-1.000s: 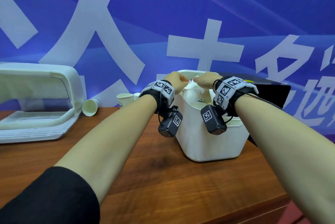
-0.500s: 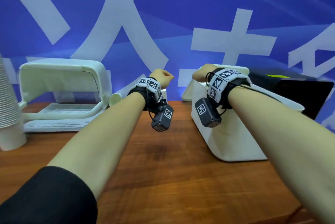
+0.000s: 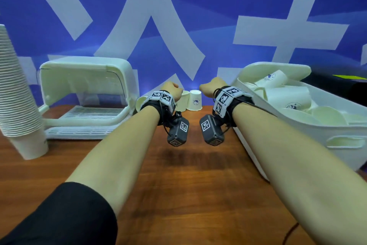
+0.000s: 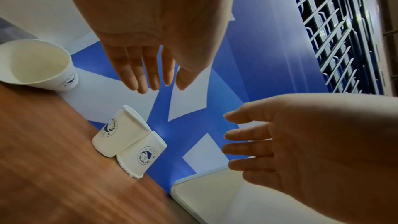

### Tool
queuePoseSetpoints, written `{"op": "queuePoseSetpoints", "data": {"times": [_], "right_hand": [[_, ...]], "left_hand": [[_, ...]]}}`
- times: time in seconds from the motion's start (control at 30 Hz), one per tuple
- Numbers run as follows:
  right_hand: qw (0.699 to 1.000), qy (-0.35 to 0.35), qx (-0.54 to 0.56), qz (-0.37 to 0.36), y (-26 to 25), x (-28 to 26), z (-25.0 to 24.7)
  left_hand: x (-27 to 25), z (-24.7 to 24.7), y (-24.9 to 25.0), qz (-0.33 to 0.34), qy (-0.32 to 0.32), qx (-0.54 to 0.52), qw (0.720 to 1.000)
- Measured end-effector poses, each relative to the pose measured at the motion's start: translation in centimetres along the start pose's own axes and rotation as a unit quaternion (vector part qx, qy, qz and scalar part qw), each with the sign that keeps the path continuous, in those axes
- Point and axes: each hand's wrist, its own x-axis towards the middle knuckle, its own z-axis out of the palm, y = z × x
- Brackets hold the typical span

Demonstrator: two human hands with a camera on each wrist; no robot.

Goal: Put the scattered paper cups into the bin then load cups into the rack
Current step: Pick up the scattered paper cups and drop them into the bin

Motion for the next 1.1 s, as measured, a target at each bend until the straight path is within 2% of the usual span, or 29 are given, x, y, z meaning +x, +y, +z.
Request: {"op": "queuePoseSetpoints", "data": {"times": [0.2,0.33,0.53,0.73,1.1], "right_hand": [[0.998,0.004,0.057,0.020,0.5,4.0,3.2],[0.992,0.032,0.117,0.039,1.3,6.6,6.0],[0.982,0.008,0.173,0.071,2.1,9.6,8.6],[0.977,-0.022,0.189,0.094,2.7,11.6,10.0],[0.974,-0.028,0.220,0.045,3.1,14.4,12.7]], "left_hand": [[2.7,1.3,-1.5,-0.033,0.014,0.007,0.999],[4.7,2.3,-2.9,-0.061,0.013,-0.014,0.998],[7.2,3.7,-4.6,-0.099,0.005,-0.020,0.995],[8.7,4.8,-5.6,-0.103,-0.007,-0.033,0.994],[11.1,6.3,-7.1,-0.069,-0.028,-0.090,0.993]]}}
